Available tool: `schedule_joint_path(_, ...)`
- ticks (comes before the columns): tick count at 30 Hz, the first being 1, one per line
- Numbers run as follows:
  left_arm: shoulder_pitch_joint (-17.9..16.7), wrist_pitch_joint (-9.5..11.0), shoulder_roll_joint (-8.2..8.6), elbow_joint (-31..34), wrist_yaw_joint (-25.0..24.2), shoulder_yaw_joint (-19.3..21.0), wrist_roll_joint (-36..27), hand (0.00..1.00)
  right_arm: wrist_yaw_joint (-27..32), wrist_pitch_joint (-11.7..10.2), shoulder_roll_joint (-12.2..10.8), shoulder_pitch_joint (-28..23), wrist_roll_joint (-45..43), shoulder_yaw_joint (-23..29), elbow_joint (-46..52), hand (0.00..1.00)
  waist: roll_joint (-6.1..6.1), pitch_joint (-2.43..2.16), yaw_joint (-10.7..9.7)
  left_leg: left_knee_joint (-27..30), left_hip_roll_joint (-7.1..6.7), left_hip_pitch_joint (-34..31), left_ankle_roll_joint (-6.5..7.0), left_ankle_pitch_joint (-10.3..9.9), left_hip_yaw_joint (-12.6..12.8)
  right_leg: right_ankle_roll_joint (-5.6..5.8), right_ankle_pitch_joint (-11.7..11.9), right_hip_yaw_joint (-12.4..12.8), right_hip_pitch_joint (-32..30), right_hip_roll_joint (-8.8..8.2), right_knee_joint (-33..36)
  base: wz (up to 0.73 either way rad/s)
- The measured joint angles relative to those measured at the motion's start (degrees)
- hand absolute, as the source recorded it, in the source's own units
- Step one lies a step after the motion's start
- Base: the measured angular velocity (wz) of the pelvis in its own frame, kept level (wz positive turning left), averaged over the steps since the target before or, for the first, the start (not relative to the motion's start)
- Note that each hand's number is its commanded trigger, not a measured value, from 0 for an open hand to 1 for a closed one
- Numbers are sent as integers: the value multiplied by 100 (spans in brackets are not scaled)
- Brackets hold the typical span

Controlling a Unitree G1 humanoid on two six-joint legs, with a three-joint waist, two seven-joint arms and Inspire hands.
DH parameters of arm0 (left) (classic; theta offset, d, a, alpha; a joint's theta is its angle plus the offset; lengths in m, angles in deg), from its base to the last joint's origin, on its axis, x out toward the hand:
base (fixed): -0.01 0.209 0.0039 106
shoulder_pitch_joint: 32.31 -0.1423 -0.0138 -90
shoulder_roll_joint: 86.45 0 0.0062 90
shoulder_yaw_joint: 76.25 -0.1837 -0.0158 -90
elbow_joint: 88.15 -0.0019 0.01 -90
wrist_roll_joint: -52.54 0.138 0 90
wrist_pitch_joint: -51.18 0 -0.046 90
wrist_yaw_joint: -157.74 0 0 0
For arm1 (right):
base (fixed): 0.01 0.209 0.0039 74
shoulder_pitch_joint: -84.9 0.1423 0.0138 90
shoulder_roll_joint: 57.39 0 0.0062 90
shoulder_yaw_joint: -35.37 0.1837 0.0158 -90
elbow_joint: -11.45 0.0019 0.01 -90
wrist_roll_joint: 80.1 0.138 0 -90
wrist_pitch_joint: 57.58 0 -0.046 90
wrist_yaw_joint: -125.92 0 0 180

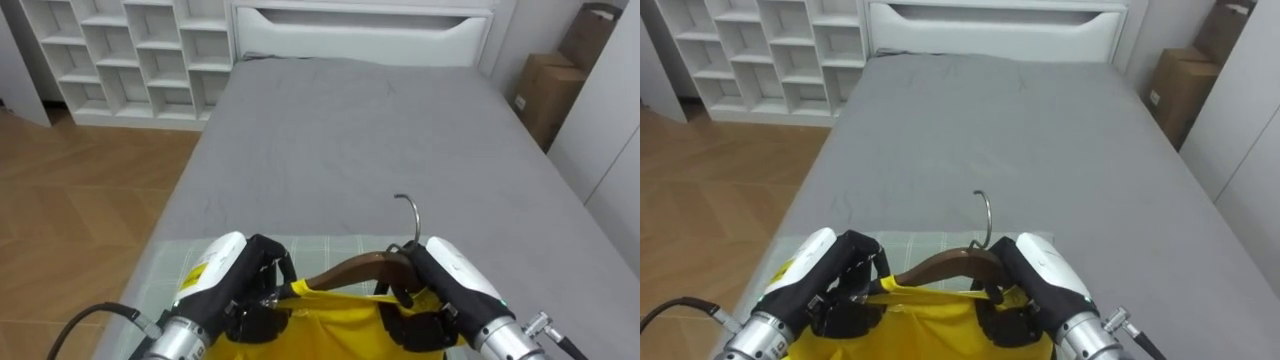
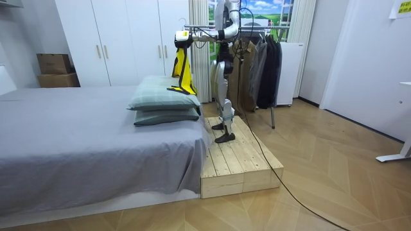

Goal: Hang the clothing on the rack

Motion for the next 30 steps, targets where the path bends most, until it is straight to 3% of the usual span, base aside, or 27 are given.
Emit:
schedule_joint_path(11,-9,-1,-59,0,-168,-18,1,100,-5,-23,-6,-42,56,-50,-177,100,40,-5,-6,4,-4,4,0,0,-60,0,0,-83,38,-4,-10,1)
schedule_joint_path(12,-13,-1,-63,0,-171,-18,1,73,-5,-20,-6,-44,56,-55,-177,100,45,-6,-6,4,-5,5,0,0,-60,0,0,-85,39,-5,-10,0)
schedule_joint_path(13,-22,-1,-66,0,-172,-18,1,61,-5,-19,-6,-49,50,-59,-177,100,57,-10,-8,4,-5,4,0,0,-61,0,0,-86,38,-5,-10,0)
schedule_joint_path(14,-29,-1,-65,0,-173,-17,2,0,-5,-18,-6,-54,43,-60,-177,100,68,-14,-8,4,-6,4,0,0,-62,0,0,-89,38,-6,-10,0)
schedule_joint_path(30,-49,24,238,-79,-148,-10,-456,0,-148,55,-16,-223,-71,-103,-441,100,162,-24,-3,14,-13,21,1,1,-77,2,-1,-141,69,-20,-8,0)
